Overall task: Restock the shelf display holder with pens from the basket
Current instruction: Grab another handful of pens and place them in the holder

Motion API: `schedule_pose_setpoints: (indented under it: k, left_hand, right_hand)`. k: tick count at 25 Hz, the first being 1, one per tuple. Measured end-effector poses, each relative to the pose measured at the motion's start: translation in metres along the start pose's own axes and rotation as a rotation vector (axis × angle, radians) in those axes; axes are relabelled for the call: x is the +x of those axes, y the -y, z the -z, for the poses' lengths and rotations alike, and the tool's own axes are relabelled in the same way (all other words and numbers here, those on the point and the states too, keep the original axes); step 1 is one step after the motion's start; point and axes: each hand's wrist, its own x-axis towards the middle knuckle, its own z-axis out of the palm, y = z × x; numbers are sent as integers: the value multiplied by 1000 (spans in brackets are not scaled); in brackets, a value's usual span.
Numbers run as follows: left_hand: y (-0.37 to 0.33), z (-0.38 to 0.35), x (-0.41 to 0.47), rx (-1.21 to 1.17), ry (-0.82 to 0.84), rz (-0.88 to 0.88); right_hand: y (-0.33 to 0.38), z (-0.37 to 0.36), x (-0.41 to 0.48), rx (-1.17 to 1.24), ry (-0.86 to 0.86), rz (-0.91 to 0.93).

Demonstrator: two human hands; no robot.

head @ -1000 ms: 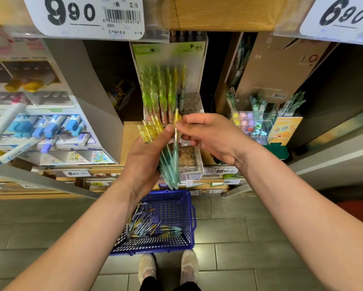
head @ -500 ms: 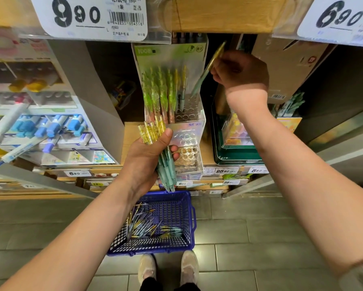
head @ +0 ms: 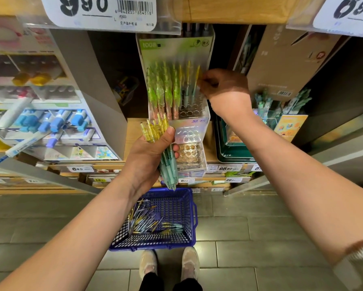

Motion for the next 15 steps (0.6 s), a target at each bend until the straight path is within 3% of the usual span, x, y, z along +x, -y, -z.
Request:
schedule_pose_setpoints:
  k: [5,11,15]
  left_hand:
    - [0,-3,2,40,-6,0]
    - [3,-14,0,176,-25,-73]
    - [5,-22,-2,172,-29,-79]
  right_hand:
    - [6,3,-26,206,47,-157]
    - [28,-7,-70,188,469,-134]
    - [17,-10,-64,249,551,-136]
